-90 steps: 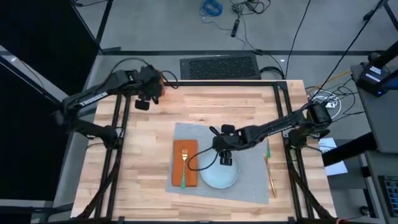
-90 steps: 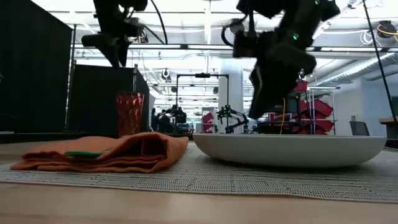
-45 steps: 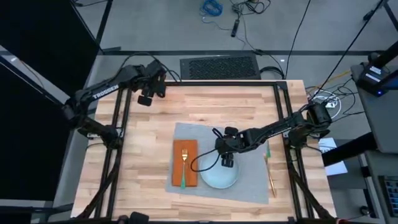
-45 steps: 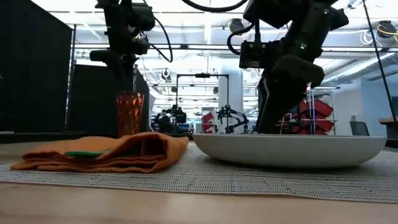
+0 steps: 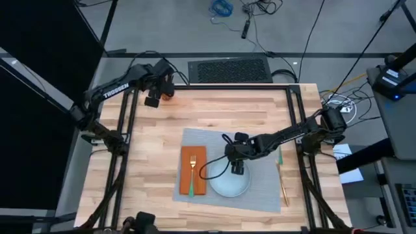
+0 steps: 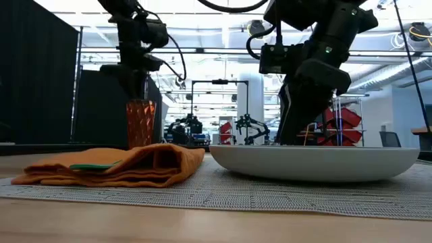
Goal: Set table place
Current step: Move the brown cup
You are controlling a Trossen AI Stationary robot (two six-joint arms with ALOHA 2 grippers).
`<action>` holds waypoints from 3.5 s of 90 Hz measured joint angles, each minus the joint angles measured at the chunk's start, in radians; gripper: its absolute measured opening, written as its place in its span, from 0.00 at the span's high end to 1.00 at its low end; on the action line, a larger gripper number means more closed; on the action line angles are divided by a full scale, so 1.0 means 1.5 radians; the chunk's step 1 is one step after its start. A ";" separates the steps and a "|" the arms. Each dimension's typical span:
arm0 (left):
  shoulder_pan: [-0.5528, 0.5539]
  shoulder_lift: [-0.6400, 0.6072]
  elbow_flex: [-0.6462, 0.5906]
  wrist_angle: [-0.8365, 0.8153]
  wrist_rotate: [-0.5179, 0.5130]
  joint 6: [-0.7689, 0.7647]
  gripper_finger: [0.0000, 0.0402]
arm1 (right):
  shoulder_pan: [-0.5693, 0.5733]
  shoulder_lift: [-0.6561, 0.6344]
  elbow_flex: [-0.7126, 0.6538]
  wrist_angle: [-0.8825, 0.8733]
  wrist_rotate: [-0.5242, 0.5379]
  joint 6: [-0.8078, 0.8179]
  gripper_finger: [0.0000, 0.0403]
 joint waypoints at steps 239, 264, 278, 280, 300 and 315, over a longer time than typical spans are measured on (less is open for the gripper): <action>-0.394 0.337 0.542 -0.185 0.107 -0.119 1.00 | 0.340 -0.030 0.000 -0.040 0.230 0.404 0.55; -0.378 0.366 0.542 -0.204 0.130 -0.123 1.00 | 0.312 -0.029 0.000 -0.022 0.229 0.390 0.55; -0.361 0.384 0.542 -0.204 0.130 -0.124 1.00 | 0.307 -0.029 0.001 0.004 0.230 0.365 0.55; -0.359 0.387 0.542 -0.204 0.130 -0.124 1.00 | 0.307 -0.029 0.001 0.003 0.230 0.362 0.55; -0.350 0.408 0.541 -0.207 0.131 -0.125 1.00 | 0.304 -0.029 0.000 0.005 0.230 0.353 0.55; -0.351 0.407 0.541 -0.199 0.104 -0.123 1.00 | 0.304 -0.029 0.000 0.014 0.230 0.346 0.55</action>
